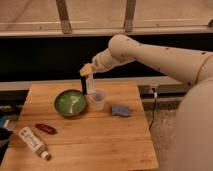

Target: Place the eraser in the ceramic cup

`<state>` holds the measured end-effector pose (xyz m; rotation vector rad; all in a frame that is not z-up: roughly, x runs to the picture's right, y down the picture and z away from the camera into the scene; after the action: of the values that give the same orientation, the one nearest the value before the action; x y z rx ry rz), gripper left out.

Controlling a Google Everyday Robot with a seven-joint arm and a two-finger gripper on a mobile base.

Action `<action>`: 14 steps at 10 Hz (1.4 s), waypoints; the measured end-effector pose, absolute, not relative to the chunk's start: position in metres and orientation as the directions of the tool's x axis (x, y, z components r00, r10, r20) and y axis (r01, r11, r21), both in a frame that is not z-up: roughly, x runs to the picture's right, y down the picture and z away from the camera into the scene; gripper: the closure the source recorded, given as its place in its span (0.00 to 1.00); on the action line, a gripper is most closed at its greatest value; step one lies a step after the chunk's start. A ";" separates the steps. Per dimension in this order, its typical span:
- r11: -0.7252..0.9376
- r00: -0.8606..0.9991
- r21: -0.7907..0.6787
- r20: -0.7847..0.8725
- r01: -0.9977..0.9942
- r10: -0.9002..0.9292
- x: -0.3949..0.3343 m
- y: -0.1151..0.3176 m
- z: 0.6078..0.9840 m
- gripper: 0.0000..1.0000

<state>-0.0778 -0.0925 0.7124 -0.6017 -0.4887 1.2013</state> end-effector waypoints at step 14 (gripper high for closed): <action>0.366 0.390 -0.512 0.064 -0.777 0.919 -0.057 -0.076 0.765 1.00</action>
<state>-0.0571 -0.0757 0.7645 -0.4381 -0.3697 1.1217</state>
